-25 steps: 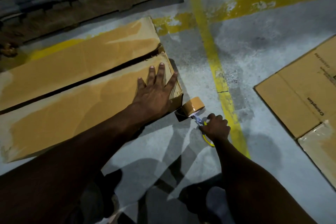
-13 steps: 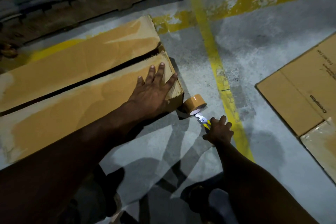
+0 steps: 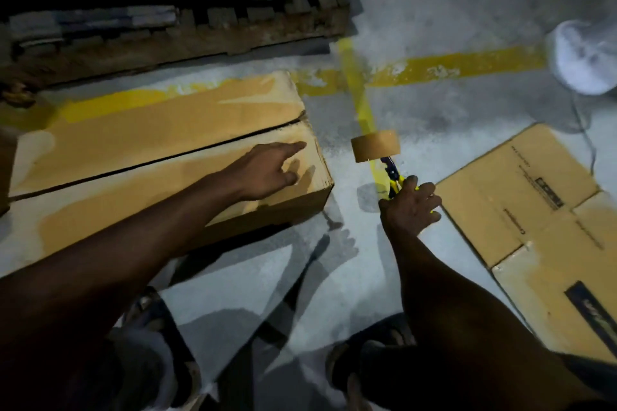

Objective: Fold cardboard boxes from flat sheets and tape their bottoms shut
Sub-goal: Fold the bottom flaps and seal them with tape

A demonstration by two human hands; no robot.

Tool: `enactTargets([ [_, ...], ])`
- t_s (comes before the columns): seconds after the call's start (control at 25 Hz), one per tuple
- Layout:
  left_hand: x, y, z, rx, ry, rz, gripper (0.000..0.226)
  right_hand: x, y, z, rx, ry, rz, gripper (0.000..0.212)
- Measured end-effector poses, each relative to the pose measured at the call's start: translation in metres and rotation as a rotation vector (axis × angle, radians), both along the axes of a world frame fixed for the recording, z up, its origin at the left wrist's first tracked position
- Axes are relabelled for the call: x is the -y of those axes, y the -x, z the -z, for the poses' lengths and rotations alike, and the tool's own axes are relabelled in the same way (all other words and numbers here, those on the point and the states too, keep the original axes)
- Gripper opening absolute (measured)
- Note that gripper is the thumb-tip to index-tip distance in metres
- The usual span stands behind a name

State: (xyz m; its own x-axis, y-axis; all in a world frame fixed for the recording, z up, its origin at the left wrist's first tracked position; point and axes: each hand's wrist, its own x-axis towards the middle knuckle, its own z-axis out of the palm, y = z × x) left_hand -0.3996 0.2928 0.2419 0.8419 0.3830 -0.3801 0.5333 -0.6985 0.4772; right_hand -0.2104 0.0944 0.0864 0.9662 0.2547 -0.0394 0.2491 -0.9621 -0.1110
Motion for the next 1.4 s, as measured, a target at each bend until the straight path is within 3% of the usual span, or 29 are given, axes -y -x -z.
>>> enactTargets([
  [0.28, 0.024, 0.032, -0.077, 0.292, 0.127, -0.274, 0.079, -0.038, 0.088, -0.138, 0.079, -0.066, -0.252, 0.063],
  [0.36, 0.022, 0.056, -0.101, 0.352, 0.096, -0.347, 0.065, -0.049, 0.119, -0.165, 0.102, -0.092, -0.321, 0.060],
  [0.48, 0.015, 0.097, -0.138, 0.438, 0.044, -0.458, 0.033, -0.059, 0.148, -0.196, 0.132, -0.202, -0.476, 0.038],
  [0.56, 0.014, 0.115, -0.154, 0.496, 0.071, -0.464, 0.033, -0.066, 0.150, -0.211, 0.000, -0.302, -0.596, 0.022],
  [0.68, 0.008, 0.131, -0.156, 0.548, 0.127, -0.404, 0.047, -0.074, 0.132, -0.227, -0.077, -0.369, -0.784, 0.015],
  [0.76, -0.002, 0.142, -0.142, 0.559, 0.147, -0.432, 0.055, -0.087, 0.124, -0.238, -0.249, -0.410, -0.892, 0.010],
  [0.92, -0.022, 0.174, -0.126, 0.523, 0.050, -0.572, 0.036, -0.133, 0.153, -0.258, -0.447, -0.284, -1.029, 0.019],
  [1.04, -0.048, 0.208, -0.125, 0.544, 0.196, -0.680, 0.043, -0.166, 0.195, -0.265, -0.419, -0.253, -1.157, 0.020],
  [1.16, -0.074, 0.239, -0.113, 0.464, 0.111, -0.805, 0.050, -0.188, 0.225, -0.265, -0.299, -0.192, -1.212, 0.024],
  [1.28, -0.086, 0.257, -0.106, 0.448, 0.086, -0.857, 0.033, -0.206, 0.244, -0.260, -0.110, -0.107, -1.263, 0.039],
  [1.4, -0.093, 0.265, -0.094, 0.462, 0.149, -0.913, 0.052, -0.225, 0.263, -0.248, -0.224, -0.091, -1.246, 0.020],
])
